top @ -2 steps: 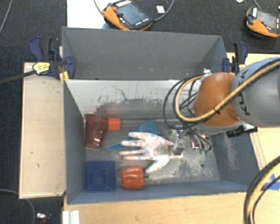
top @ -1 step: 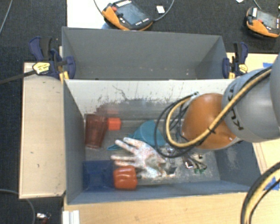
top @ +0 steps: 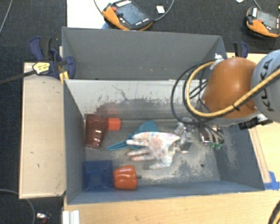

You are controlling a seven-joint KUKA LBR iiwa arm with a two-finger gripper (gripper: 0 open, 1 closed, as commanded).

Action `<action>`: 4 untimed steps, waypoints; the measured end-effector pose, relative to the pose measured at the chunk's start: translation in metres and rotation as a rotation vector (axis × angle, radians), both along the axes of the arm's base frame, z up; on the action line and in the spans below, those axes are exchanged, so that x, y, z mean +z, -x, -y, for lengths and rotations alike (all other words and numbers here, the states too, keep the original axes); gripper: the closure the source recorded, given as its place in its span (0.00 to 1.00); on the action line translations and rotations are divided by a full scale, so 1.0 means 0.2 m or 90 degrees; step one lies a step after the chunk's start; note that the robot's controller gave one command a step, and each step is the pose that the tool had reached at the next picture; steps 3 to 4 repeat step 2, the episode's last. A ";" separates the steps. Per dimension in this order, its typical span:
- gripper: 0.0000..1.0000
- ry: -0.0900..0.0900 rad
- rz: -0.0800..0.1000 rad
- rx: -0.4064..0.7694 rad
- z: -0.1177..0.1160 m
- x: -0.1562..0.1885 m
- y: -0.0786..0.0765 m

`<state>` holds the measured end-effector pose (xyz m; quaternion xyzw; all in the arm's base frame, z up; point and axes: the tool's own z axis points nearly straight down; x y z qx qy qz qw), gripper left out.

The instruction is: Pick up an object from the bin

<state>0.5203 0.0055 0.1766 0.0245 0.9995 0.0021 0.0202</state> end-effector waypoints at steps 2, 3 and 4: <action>1.00 -0.002 -0.003 -0.034 -0.23 0.06 0.06; 1.00 -0.002 -0.003 -0.034 -0.23 0.06 0.06; 1.00 -0.002 -0.003 -0.034 -0.23 0.06 0.06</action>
Offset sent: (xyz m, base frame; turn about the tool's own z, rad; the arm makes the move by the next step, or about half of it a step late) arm 0.0116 -0.0091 0.2087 -0.0081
